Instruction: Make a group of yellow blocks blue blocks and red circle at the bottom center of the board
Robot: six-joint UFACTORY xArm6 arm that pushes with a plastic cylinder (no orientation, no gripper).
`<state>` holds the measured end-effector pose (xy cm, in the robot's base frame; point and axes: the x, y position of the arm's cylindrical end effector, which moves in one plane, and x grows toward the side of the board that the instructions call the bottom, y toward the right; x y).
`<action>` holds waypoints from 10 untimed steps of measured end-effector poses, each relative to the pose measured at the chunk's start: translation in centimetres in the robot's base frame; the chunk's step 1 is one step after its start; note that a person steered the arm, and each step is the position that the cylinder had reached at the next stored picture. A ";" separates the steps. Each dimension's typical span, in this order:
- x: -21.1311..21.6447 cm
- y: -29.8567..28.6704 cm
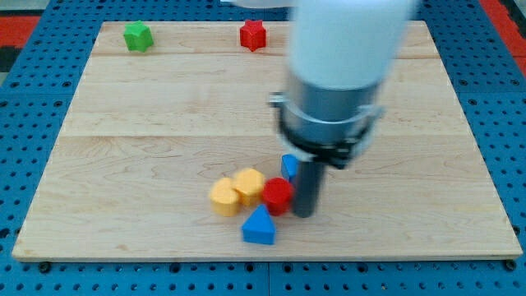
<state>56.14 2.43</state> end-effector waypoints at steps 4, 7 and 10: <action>5.7 0.1; 2.2 -8.2; -0.7 -16.7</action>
<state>55.48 -14.27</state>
